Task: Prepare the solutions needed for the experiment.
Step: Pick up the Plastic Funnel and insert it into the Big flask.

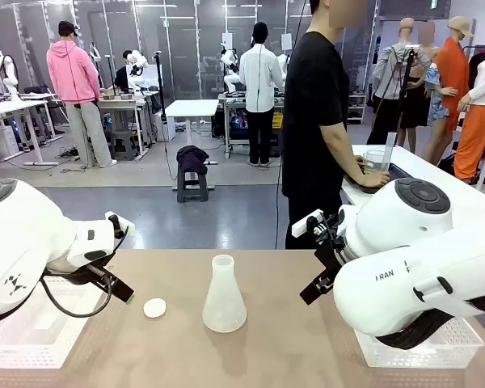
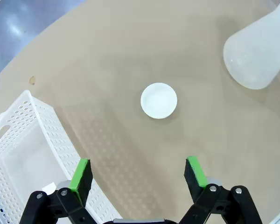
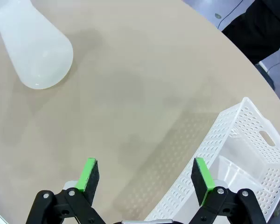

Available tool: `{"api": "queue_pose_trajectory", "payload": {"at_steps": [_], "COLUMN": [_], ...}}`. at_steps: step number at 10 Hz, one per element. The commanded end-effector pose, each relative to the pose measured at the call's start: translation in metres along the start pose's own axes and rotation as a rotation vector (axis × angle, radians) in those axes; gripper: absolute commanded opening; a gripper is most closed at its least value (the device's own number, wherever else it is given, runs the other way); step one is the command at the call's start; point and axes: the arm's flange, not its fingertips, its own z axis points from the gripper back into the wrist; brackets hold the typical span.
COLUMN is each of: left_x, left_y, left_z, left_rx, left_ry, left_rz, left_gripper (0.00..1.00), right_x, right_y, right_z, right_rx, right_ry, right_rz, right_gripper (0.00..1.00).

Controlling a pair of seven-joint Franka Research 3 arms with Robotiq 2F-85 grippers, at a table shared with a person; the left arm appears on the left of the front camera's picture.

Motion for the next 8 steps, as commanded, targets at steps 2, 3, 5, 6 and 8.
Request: {"api": "queue_pose_trajectory", "payload": {"at_steps": [2,3,5,6,8], "left_x": [0.0001,0.0001,0.0001,0.0001,0.0001], "left_y": [-0.0002,-0.0002,-0.0002,-0.0002,-0.0002], "left_z": [0.0000,0.0000,0.0000,0.0000,0.0000], "left_rx": [0.000,0.000,0.000,0.000,0.000], "left_ry": [0.000,0.000,0.000,0.000,0.000], "left_rz": [0.000,0.000,0.000,0.000,0.000], "left_gripper": [1.00,1.00,1.00,1.00,1.00], "right_x": [0.0000,0.0000,0.0000,0.0000,0.0000], "right_y": [0.0000,0.0000,0.0000,0.0000,0.0000], "right_z": [0.0000,0.0000,0.0000,0.0000,0.0000], "right_rx": [0.000,0.000,0.000,0.000,0.000], "right_ry": [0.000,0.000,0.000,0.000,0.000], "right_rz": [0.000,0.000,0.000,0.000,0.000], "right_gripper": [1.00,1.00,1.00,1.00,1.00]}}
